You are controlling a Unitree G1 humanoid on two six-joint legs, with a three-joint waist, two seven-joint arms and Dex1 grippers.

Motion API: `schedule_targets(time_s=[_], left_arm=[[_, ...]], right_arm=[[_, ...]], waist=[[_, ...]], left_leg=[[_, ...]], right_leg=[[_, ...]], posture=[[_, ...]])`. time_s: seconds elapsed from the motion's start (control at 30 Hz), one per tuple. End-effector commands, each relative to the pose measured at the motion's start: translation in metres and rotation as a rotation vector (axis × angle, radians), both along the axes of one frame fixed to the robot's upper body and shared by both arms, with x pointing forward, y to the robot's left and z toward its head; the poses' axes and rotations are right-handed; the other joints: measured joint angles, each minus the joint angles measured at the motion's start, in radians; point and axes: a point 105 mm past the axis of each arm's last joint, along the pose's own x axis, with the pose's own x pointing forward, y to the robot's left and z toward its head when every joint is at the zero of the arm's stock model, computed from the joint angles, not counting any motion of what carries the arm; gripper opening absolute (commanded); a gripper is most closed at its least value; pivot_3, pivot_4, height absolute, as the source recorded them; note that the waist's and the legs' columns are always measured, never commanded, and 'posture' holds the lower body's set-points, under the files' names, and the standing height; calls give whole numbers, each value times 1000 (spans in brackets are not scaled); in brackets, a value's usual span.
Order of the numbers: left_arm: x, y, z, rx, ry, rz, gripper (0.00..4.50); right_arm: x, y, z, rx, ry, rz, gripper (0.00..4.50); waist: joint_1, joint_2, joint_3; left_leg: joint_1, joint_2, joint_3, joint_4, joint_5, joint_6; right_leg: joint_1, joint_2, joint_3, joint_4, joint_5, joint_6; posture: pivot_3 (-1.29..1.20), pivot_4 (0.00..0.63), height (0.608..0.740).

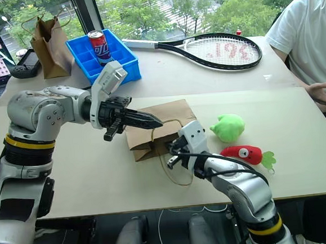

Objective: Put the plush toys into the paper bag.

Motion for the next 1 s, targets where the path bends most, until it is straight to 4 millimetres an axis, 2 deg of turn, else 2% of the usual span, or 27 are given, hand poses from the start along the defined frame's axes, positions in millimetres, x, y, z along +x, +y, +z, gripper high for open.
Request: schedule_targets(time_s=[0.03, 0.23, 0.33, 0.43, 0.7, 0.87, 1.0], left_arm=[[-6, -3, 13, -49, -7, -14, 0], [-7, -9, 33, -141, 84, 11, 0], [-1, -7, 37, -155, 115, 61, 0], [8, -4, 46, -186, 113, 124, 0], [43, 1, 76, -271, 47, 313, 0], [39, 1, 102, -331, 0, 279, 0], [31, 0, 122, -345, -90, 244, 0]], right_arm=[[18, -5, -1, 35, -25, -65, 13], [44, -9, -16, 30, -45, -163, 13], [48, -13, -18, 49, -64, -203, 13], [45, -10, -25, 10, -84, -181, 13], [28, 3, -44, -257, -199, -4, 13], [25, 4, -58, -384, -181, 62, 13], [25, 0, -62, -466, -174, 83, 13]], waist=[[-1, 0, 0], [-3, 0, 0], [-4, 0, 0], [-4, 0, 0], [-4, 0, 0], [-3, 0, 0], [-3, 0, 0]], left_leg=[[0, 0, 0, 0, 0, 0], [0, 0, 0, 0, 0, 0], [0, 0, 0, -1, 0, 0], [0, 0, 0, -1, 0, 0], [1, 0, 0, -1, 0, 0], [1, 0, 0, -2, 0, -1], [1, 0, 0, -2, 0, -1]], right_leg=[[0, 0, 0, 0, 0, 0], [0, 0, 0, 0, 0, 0], [-1, 0, 0, 0, 0, 0], [-1, 0, 0, 0, 0, 0], [0, 0, 0, 0, 0, 0], [0, 0, 0, 0, 0, 0], [0, 0, 0, 0, 0, 0]], posture=[[0, 150, 740], [0, 150, 740], [0, 150, 740], [0, 150, 740], [0, 150, 740], [0, 150, 740], [0, 150, 740]])
